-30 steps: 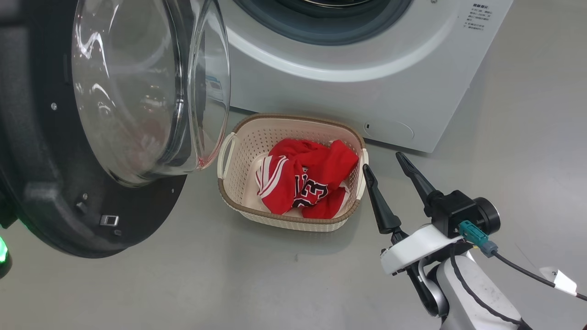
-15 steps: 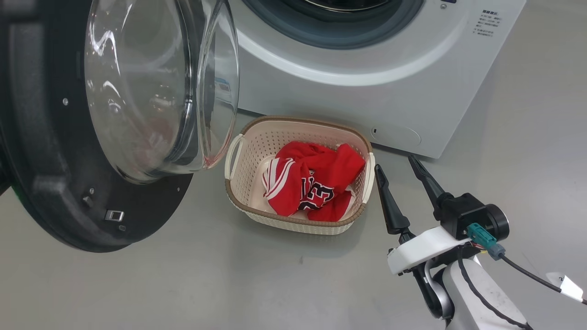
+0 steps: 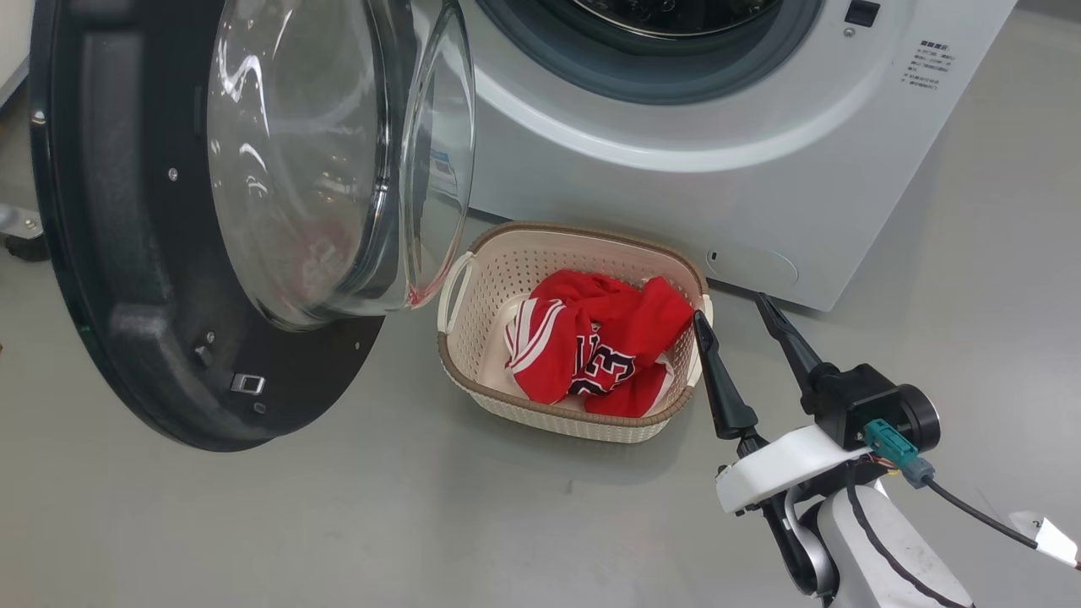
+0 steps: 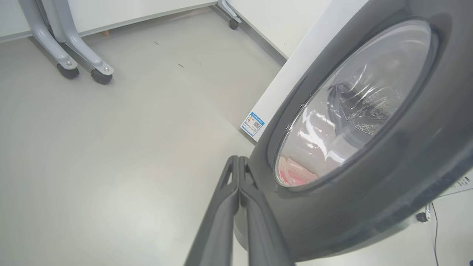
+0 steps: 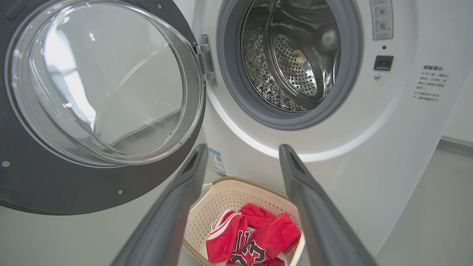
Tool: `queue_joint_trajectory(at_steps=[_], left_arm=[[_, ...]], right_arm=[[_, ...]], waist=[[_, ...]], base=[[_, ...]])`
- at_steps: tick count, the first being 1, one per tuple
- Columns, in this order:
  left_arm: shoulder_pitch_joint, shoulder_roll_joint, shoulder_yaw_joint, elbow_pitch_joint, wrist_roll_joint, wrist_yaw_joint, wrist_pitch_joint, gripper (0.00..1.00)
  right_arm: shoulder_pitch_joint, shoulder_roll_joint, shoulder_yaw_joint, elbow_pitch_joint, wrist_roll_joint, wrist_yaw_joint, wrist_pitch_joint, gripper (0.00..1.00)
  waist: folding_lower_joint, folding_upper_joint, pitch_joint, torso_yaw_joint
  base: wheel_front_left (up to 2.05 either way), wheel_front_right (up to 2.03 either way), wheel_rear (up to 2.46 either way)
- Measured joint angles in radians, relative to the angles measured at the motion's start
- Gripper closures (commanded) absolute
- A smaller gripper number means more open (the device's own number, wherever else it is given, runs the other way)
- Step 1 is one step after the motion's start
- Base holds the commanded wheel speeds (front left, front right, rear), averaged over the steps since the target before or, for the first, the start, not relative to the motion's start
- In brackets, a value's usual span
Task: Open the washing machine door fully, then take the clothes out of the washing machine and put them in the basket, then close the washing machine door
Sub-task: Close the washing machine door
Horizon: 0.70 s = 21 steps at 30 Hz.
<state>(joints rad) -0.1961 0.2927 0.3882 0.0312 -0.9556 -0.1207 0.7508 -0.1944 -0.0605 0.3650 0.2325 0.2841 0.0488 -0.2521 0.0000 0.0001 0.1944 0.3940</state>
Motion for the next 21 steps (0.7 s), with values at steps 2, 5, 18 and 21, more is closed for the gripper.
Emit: queue_joint_trajectory(at_steps=[2,5,18,21], left_arm=[[0.023,0.002,-0.023,-0.023,0.033,0.0,-0.067,1.0],[0.063,0.005,-0.077,-0.05,0.103,0.0,-0.2,1.0],[0.178,0.014,-0.182,-0.019,0.227,0.0,-0.573,1.0],[0.182,0.0,-0.193,0.0,0.227,0.0,-0.64,1.0]], right_arm=[[0.001,0.0,0.001,0.0,0.0,0.0,0.0,0.0],[0.002,0.0,0.001,0.0,0.0,0.0,0.0,0.0],[0.003,0.0,0.013,0.001,0.0,0.002,0.0,0.0],[0.003,0.001,0.016,0.001,0.004,0.002,0.0,0.0]], waist=[[0.0,0.0,0.0,0.006],[0.0,0.0,-0.001,0.016],[0.0,0.0,-0.005,0.028],[0.0,0.0,-0.005,0.027]], base=[[0.0,0.0,0.0],[0.0,0.0,0.0],[0.0,0.0,0.0],[0.0,0.0,0.0]])
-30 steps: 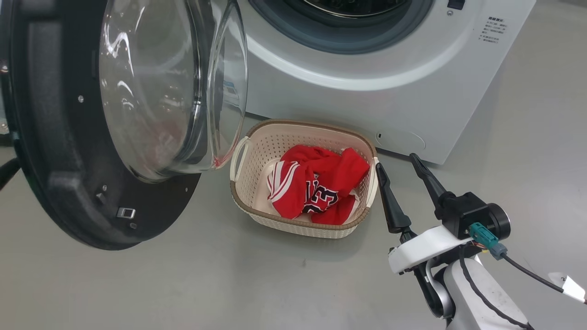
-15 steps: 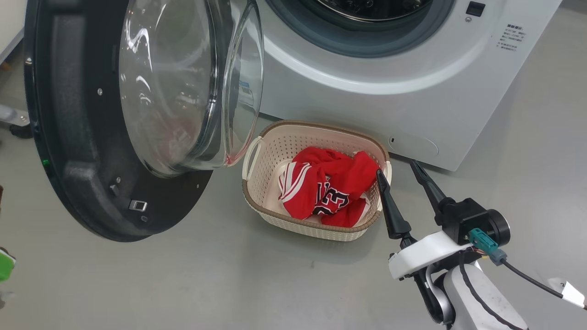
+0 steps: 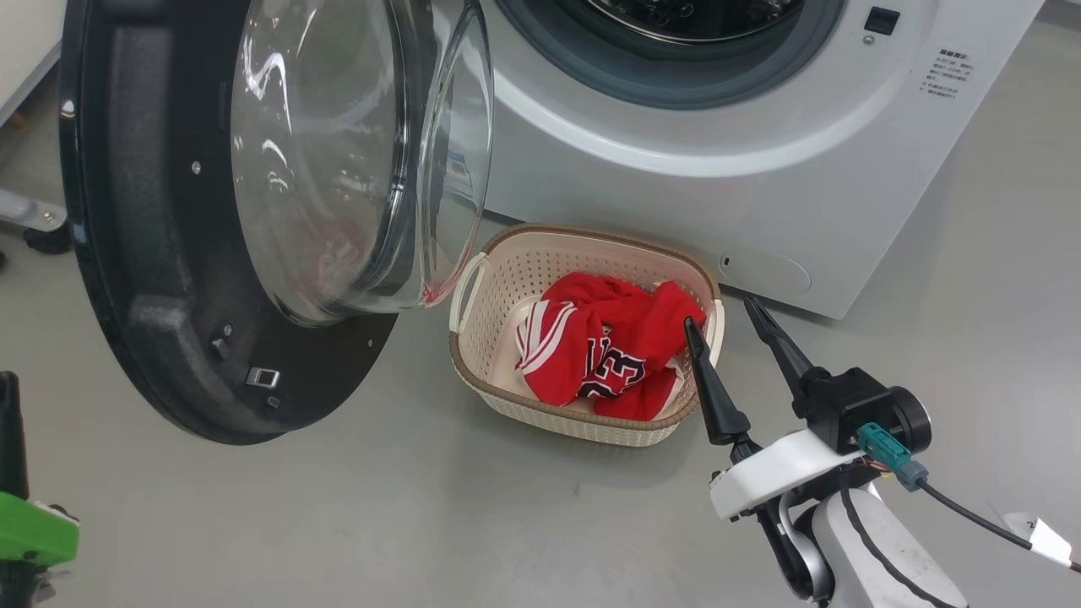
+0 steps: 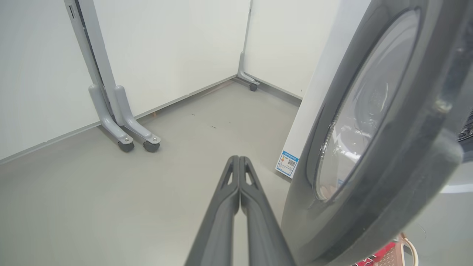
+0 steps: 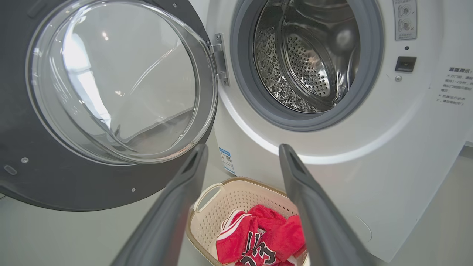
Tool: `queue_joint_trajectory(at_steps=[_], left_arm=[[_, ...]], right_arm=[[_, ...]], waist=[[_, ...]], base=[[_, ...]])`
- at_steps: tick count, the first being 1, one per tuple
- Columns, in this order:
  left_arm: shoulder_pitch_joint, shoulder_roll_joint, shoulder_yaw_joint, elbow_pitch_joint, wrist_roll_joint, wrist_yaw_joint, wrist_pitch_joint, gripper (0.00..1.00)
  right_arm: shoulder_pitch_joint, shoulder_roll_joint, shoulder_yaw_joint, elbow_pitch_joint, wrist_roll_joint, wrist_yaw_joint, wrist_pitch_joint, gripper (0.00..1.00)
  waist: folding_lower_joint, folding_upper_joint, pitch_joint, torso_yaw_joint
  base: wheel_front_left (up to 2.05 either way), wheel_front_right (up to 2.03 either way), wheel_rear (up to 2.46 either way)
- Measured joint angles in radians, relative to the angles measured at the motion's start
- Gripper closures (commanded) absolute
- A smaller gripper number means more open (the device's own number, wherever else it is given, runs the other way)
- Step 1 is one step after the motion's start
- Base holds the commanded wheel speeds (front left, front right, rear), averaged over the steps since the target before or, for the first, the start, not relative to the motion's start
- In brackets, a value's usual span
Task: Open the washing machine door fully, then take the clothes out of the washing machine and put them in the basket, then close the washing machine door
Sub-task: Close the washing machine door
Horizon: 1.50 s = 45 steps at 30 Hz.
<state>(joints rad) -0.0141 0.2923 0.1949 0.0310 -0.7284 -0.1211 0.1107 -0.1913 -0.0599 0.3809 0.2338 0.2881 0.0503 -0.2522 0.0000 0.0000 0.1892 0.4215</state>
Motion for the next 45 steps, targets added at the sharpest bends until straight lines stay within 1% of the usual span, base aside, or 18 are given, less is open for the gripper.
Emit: queue_joint_trajectory(at_steps=[4,5,6,7,12,16,29,45], left_arm=[[0.001,0.002,-0.018,0.016,0.01,0.0,-0.076,1.0],[0.002,0.002,-0.021,0.024,0.013,0.0,-0.091,0.84],[0.005,0.004,-0.023,0.03,0.024,0.0,-0.113,0.11],[0.008,0.006,-0.023,0.038,0.029,0.0,-0.129,0.0],[0.019,0.011,-0.044,0.078,0.029,0.0,-0.178,0.0],[0.02,0.027,-0.065,0.098,0.03,0.0,-0.215,0.0],[0.02,0.06,-0.127,0.162,0.034,-0.005,-0.301,0.0],[0.019,0.076,-0.173,0.221,0.028,-0.005,-0.332,0.0]], right_arm=[[0.0,0.0,0.002,0.0,0.005,0.0,0.0,0.0],[0.0,0.0,0.001,0.0,0.005,0.0,0.0,0.0],[0.0,0.0,0.001,0.0,0.005,0.0,0.0,0.0],[0.0,0.0,0.001,0.0,0.005,0.0,0.0,0.0],[0.0,0.0,0.002,0.0,0.009,0.0,0.0,0.0],[0.0,0.0,0.005,0.0,0.013,0.0,0.0,0.0],[0.0,0.0,0.006,0.0,0.014,0.0,0.0,0.0],[0.013,0.0,0.008,0.005,0.014,0.001,0.0,0.0]], waist=[[0.0,0.0,-0.001,-0.002],[0.0,0.0,-0.001,-0.003],[0.0,0.0,-0.001,-0.003],[0.0,0.0,-0.002,-0.004],[0.0,0.0,-0.003,-0.009],[0.0,0.0,-0.004,-0.012],[0.0,0.0,-0.012,-0.017],[0.0,0.0,-0.025,-0.013]], base=[[0.0,0.0,0.0],[0.0,0.0,0.0],[0.0,0.0,0.0],[0.0,0.0,0.0],[0.0,0.0,0.0],[0.0,0.0,0.0],[0.0,0.0,0.0],[0.0,0.0,0.0]])
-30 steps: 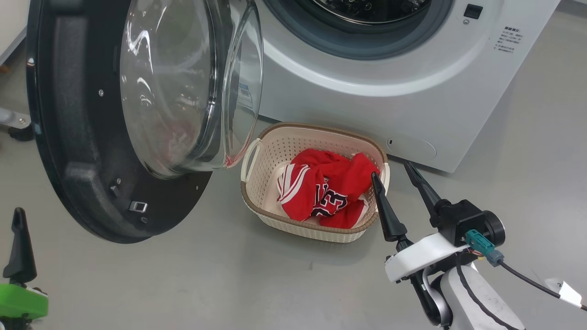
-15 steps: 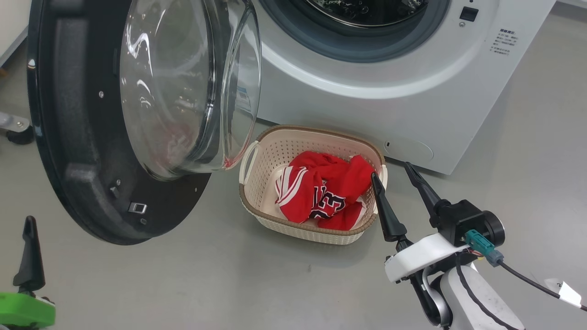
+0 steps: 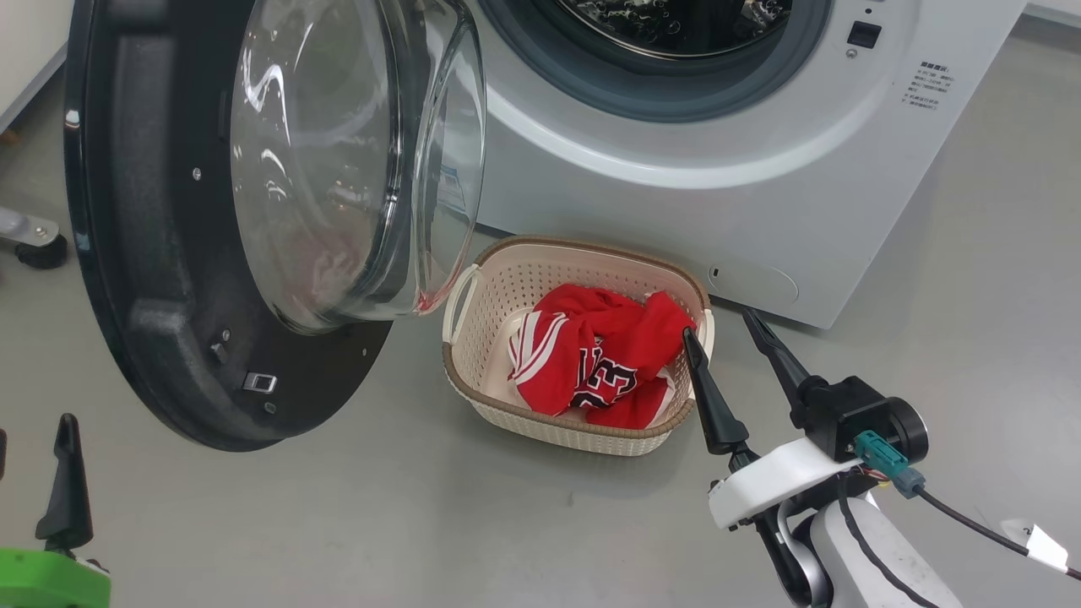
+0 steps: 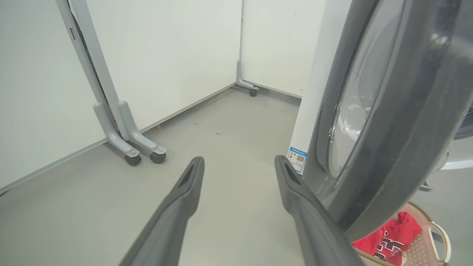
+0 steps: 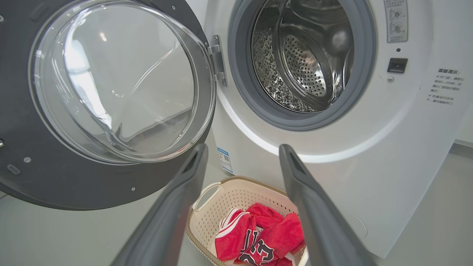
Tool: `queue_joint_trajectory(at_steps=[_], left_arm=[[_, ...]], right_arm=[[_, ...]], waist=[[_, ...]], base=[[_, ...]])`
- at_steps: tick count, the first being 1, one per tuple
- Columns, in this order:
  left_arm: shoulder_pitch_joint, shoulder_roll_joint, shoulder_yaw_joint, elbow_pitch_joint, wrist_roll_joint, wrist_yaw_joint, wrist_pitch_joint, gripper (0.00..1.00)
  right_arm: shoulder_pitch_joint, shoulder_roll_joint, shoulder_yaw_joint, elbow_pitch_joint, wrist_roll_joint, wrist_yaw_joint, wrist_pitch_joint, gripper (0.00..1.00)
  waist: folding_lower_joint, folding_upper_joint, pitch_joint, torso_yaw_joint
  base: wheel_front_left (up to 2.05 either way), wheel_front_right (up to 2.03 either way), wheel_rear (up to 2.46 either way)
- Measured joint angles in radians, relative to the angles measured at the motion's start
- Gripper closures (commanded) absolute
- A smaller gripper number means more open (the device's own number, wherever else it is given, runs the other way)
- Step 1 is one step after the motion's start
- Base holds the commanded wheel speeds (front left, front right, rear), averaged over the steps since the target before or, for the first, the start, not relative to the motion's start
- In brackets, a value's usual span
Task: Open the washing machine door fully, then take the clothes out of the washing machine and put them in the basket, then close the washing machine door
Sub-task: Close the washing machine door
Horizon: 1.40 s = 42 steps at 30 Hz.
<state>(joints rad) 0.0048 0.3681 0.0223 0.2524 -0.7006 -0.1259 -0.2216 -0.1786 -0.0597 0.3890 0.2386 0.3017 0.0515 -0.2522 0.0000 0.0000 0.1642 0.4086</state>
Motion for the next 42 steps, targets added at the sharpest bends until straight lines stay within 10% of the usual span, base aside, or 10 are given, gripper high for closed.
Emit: queue_joint_trajectory(at_steps=[14,15,16,33,42], left_arm=[[-0.003,0.029,-0.027,0.024,-0.012,-0.002,-0.018,0.0],[-0.004,0.031,-0.031,0.024,-0.015,-0.002,-0.018,0.68],[-0.004,0.033,-0.033,0.024,-0.017,-0.002,-0.018,1.0],[-0.096,0.146,-0.003,-0.005,-0.055,-0.002,-0.026,1.0],[-0.186,0.118,0.099,0.036,-0.371,-0.002,0.104,1.0]], right_arm=[[0.003,0.0,0.0,0.0,0.0,0.0,0.0,0.0],[0.003,0.0,0.0,0.0,0.0,0.0,0.0,0.0],[0.003,0.0,0.0,0.0,0.0,0.0,0.0,0.0],[0.003,0.0,-0.003,-0.004,0.0,-0.001,0.0,0.0],[0.002,0.001,0.002,-0.003,-0.002,-0.001,0.0,0.0]], waist=[[0.0,0.0,-0.003,-0.003],[0.0,0.0,-0.003,-0.004],[0.0,0.0,-0.003,-0.004],[0.0,0.0,0.015,0.001],[0.0,0.0,0.023,0.002]], base=[[0.0,0.0,0.0],[0.0,0.0,0.0],[0.0,0.0,0.0],[0.0,0.0,0.0],[0.0,0.0,0.0]])
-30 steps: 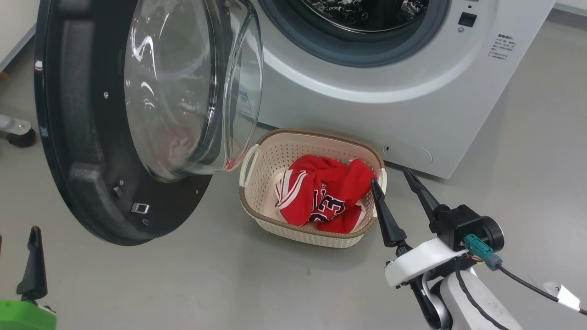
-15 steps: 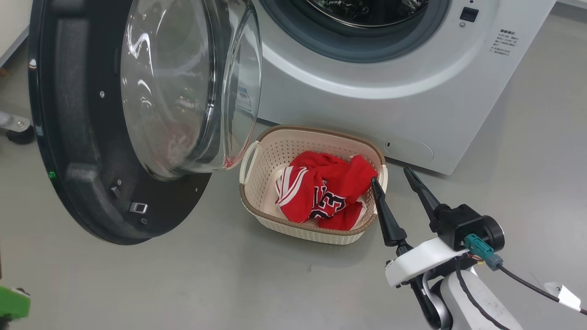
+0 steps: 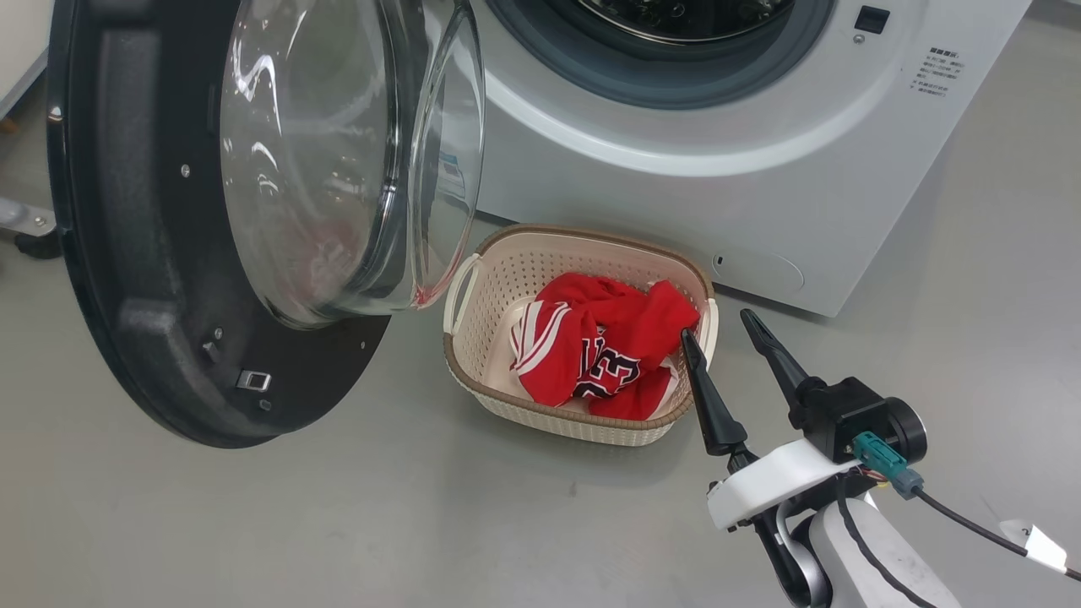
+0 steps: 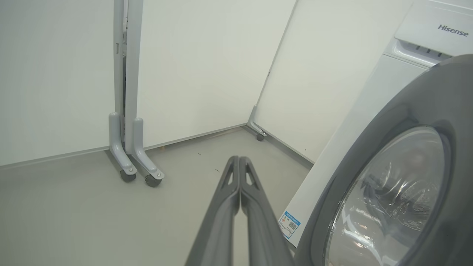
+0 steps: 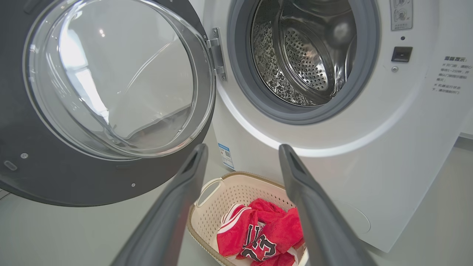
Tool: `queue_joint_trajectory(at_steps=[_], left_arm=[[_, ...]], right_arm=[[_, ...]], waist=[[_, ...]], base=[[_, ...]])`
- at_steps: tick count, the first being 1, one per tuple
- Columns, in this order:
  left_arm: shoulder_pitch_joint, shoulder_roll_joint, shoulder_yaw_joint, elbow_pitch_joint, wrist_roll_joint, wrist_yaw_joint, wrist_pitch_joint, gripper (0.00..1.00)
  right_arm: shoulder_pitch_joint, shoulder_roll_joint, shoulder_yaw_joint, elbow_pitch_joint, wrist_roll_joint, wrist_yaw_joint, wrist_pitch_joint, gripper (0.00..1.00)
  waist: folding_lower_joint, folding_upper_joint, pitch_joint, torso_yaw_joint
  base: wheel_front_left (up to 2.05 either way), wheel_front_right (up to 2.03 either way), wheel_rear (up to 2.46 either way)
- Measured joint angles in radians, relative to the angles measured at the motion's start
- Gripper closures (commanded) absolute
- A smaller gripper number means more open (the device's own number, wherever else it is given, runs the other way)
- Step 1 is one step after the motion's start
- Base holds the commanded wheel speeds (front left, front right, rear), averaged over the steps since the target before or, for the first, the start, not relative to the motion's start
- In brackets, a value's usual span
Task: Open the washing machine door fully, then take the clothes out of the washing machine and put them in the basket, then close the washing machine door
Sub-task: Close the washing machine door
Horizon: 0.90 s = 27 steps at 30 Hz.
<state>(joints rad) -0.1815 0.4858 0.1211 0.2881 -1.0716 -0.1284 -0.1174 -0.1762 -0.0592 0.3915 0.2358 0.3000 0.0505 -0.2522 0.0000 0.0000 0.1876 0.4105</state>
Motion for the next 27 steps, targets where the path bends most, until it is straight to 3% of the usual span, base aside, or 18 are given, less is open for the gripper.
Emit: queue_joint_trajectory(at_steps=[7,15,24,27], left_arm=[[-0.084,-0.056,0.095,0.069,-0.266,0.002,0.159,1.0],[-0.154,-0.125,0.151,0.125,-0.519,0.09,0.348,1.0],[-0.202,-0.148,0.224,0.178,-0.689,0.23,0.491,1.0],[-0.208,-0.149,0.224,0.184,-0.709,0.237,0.536,1.0]], right_arm=[[0.0,0.0,0.005,0.001,0.0,0.0,0.0,0.0],[-0.001,0.0,0.008,0.002,0.0,0.0,0.0,0.0],[-0.001,0.0,0.012,0.003,0.0,0.0,0.0,0.0],[-0.002,0.0,0.012,0.003,0.0,0.0,0.0,0.0]], waist=[[0.0,0.0,0.007,-0.003],[0.0,0.0,0.012,-0.01],[0.0,0.0,0.015,-0.019],[0.0,0.0,0.014,-0.022]], base=[[0.0,0.0,0.0],[0.0,0.0,0.0],[0.0,0.0,0.0],[0.0,0.0,0.0]])
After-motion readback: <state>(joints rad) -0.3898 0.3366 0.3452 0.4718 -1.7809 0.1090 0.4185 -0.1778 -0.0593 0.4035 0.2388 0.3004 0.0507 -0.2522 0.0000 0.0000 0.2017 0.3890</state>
